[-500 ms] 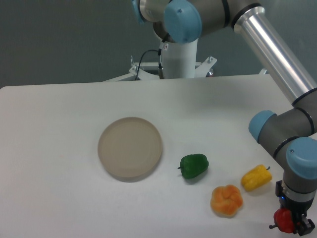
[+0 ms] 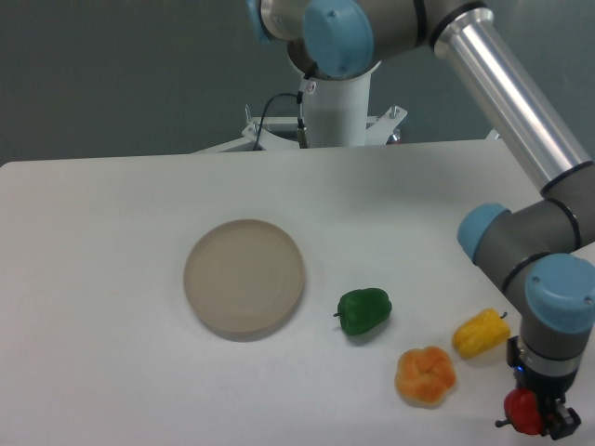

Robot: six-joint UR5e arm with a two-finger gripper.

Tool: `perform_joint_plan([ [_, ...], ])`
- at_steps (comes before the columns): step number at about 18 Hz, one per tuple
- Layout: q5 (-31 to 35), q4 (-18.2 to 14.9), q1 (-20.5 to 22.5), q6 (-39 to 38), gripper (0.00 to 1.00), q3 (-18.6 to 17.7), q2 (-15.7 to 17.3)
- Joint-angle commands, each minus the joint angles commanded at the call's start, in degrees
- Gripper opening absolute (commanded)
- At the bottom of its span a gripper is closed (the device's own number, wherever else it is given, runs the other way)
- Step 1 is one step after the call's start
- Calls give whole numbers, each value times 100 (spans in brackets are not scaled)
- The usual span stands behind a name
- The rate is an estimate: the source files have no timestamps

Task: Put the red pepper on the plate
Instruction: 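Carry the held red pepper with the gripper over the beige plate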

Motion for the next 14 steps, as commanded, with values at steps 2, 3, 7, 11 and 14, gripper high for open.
perform_joint_plan([
  [2,-9,-17,-185,-291,29,-449,352],
  [3,-17,-18,-273,-405,29,-713,580],
  [7,-255,-70,-729,-1371,29,-1680,1398],
  [11,-499,-106,-1108,-2399,28,-2822,2163],
  [14,-606,-97,-1512,-3516,29,-3333,2481],
])
